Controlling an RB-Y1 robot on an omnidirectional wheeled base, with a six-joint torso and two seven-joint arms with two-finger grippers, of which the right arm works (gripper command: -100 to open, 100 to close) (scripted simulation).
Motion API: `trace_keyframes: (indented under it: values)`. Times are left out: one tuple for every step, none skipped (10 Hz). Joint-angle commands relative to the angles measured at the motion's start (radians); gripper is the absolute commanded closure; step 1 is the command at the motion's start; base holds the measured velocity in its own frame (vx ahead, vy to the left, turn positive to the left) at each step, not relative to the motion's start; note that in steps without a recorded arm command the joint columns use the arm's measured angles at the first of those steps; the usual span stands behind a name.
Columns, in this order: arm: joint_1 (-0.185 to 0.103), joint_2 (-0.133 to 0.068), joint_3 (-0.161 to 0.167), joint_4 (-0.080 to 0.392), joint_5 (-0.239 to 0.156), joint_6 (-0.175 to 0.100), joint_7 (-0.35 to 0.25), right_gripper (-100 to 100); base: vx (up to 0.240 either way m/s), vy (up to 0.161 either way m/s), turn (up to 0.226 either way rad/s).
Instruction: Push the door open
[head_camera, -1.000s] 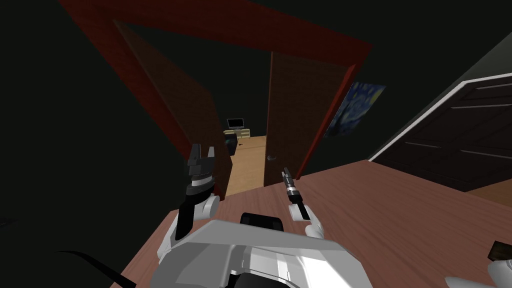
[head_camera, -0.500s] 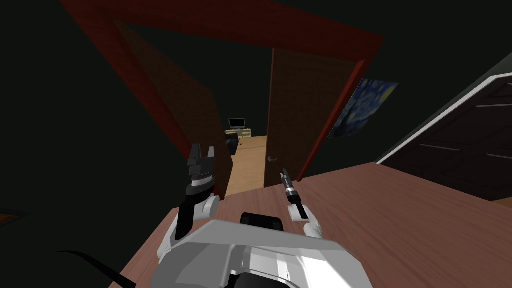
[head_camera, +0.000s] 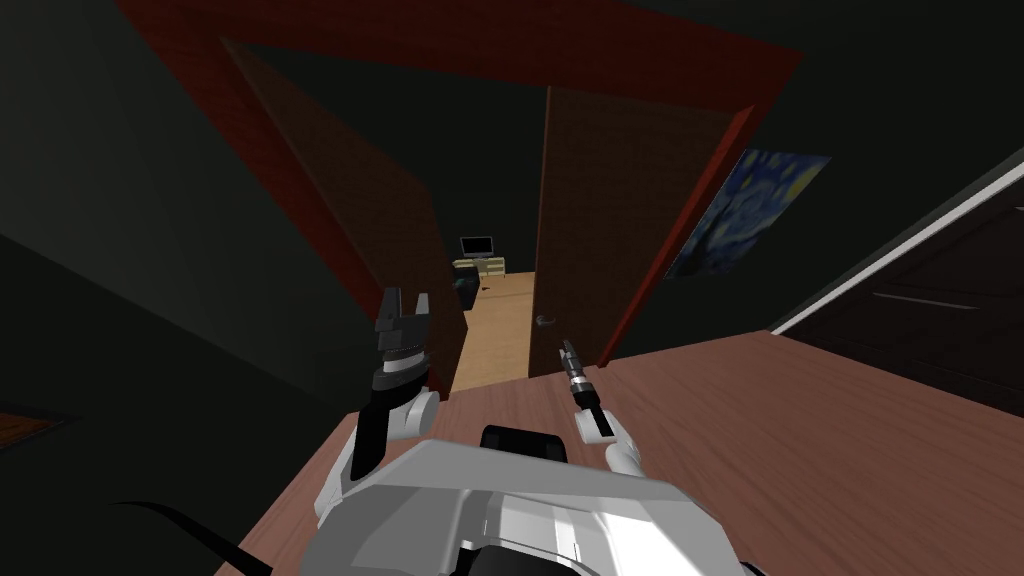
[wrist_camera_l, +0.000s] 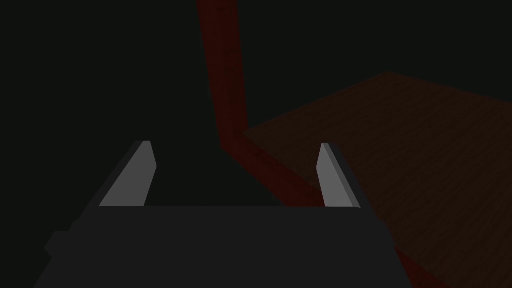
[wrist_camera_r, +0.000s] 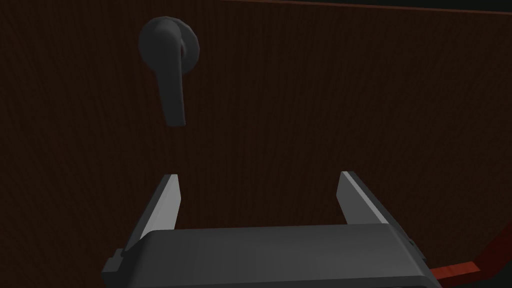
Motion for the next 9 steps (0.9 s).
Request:
trace_keyframes:
  values:
    - [-0.012,0.000,0.001,0.032,-0.001,-0.006,-0.001,-100,0.035,-0.027,0.035]
    - [-0.026,0.000,0.003,0.065,-0.001,-0.010,-0.004,-100,0.040,-0.034,0.045]
    - [-0.040,-0.001,0.005,0.098,-0.001,-0.014,-0.008,-100,0.053,-0.045,0.082]
    - [-0.054,-0.001,0.008,0.131,-0.001,-0.018,-0.011,-100,0.071,-0.051,0.099]
    - [-0.065,-0.001,0.010,0.158,-0.001,-0.021,-0.013,-100,0.076,-0.062,0.069]
    - [-0.076,-0.002,0.012,0.184,-0.001,-0.024,-0.016,-100,0.073,-0.050,0.066]
    - [-0.088,-0.002,0.014,0.211,-0.002,-0.028,-0.018,-100,0.062,-0.039,0.070]
    - [-0.097,-0.002,0.015,0.233,-0.002,-0.031,-0.021,-100,0.057,-0.042,0.055]
    - [-0.105,-0.002,0.017,0.251,-0.002,-0.033,-0.022,-100,0.055,-0.043,0.043]
